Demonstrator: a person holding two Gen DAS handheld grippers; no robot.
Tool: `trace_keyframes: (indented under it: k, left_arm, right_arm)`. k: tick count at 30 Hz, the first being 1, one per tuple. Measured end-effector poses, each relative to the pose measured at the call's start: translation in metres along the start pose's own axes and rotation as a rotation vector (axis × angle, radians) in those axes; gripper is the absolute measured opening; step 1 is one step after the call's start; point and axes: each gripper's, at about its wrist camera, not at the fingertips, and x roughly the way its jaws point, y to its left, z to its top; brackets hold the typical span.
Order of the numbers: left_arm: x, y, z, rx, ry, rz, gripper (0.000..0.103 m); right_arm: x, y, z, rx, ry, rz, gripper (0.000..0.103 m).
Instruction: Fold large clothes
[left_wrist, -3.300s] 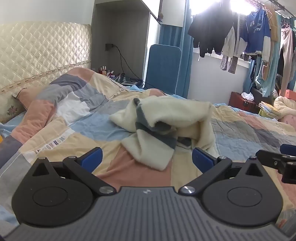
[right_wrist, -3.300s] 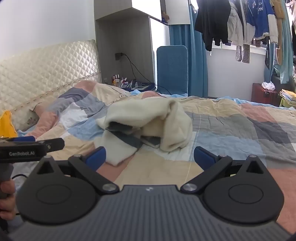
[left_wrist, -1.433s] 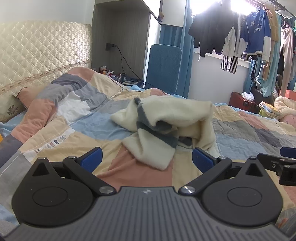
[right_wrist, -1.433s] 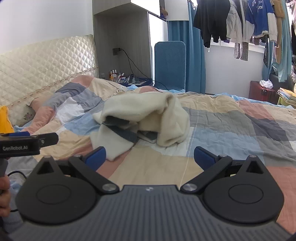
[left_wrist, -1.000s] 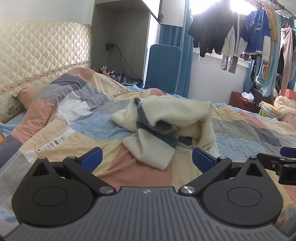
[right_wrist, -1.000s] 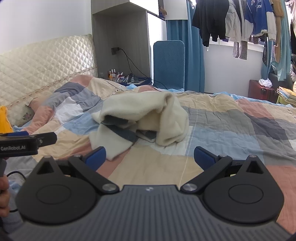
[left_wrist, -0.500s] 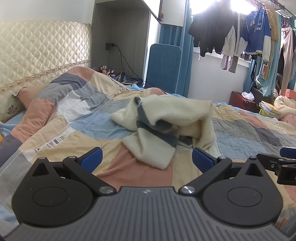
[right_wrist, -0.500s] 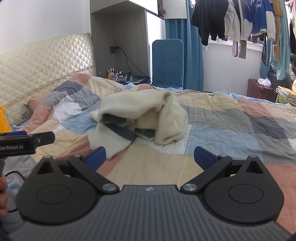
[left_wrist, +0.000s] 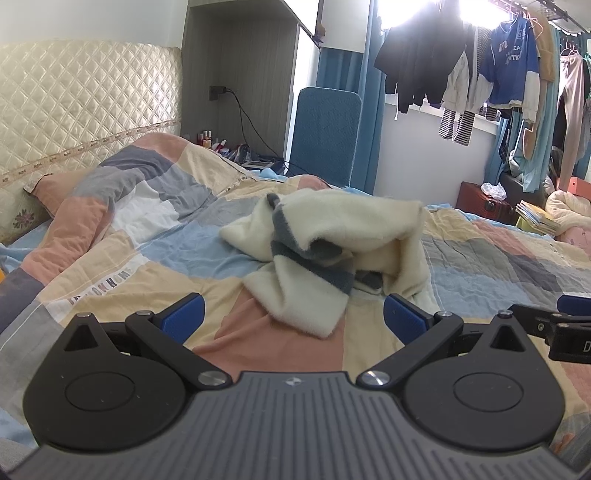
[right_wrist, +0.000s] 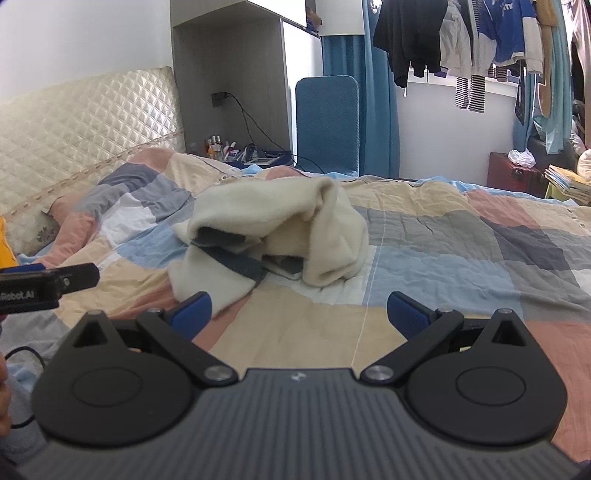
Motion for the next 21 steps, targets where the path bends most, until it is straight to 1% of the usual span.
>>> trace_keyframes:
  k: [6,11,15,17,19,21]
  left_arm:
    - [0.005,0.003,0.002,-0.011,0.013,0.001,0.103]
    - [0.015,0.006,0.011,-0.03,0.033,-0.01,0.103]
    - [0.027,-0.001,0.023,-0.001,0.032,-0.005,0.103]
    - [0.034,-0.004,0.03,0.012,0.035,-0.006,0.103]
    - [0.043,-0.004,0.04,0.016,0.032,-0.029,0.103]
    - [0.057,-0.003,0.052,0.007,0.04,-0.031,0.103]
  right_arm:
    - [-0.002,-0.001,0.0,0.002,-0.009,-0.007,0.103]
    - [0.006,0.003,0.005,0.0,0.029,-0.02,0.103]
    - [0.013,0.004,0.011,-0.001,0.057,-0.012,0.103]
    - [0.016,0.003,0.019,0.002,0.062,-0.008,0.103]
    - [0.019,0.001,0.028,0.011,0.056,-0.005,0.103]
    - [0.022,-0.005,0.04,0.049,0.027,0.001,0.103]
